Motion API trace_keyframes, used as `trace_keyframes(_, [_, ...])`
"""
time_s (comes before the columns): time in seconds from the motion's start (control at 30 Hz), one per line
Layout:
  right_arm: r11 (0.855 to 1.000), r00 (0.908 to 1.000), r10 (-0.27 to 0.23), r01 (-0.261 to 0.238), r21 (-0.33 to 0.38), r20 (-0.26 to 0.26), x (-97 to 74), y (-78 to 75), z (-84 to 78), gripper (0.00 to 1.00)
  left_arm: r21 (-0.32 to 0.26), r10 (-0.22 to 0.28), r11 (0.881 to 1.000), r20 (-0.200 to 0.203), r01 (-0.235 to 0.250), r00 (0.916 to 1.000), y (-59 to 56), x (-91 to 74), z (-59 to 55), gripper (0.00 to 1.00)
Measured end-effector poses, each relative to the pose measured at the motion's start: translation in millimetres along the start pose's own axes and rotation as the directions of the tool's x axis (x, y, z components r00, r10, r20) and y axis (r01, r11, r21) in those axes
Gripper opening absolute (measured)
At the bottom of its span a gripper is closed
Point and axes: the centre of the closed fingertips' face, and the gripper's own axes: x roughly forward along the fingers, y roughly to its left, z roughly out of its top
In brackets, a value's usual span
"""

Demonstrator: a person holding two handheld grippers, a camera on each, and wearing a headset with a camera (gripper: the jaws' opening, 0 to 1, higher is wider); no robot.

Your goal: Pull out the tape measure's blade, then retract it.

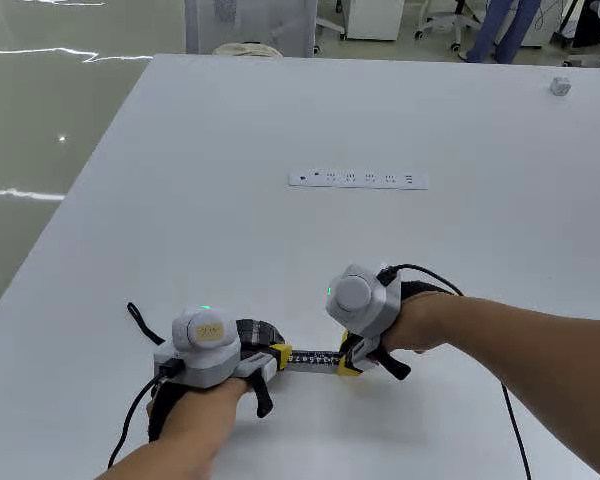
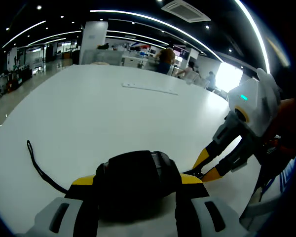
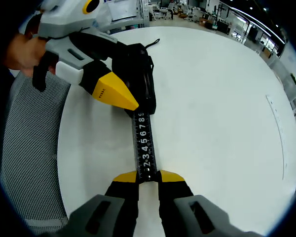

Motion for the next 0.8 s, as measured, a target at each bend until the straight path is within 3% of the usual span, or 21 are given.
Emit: trace_keyframes(0.8, [1.000,1.0000,0.002,-0.002,0.001,-0.007,6.7,1.8,11.6,0.13,-0.001,-0.002,1.000,0.003,0.002,1.0000,0.5,0.7,0.0,0.59])
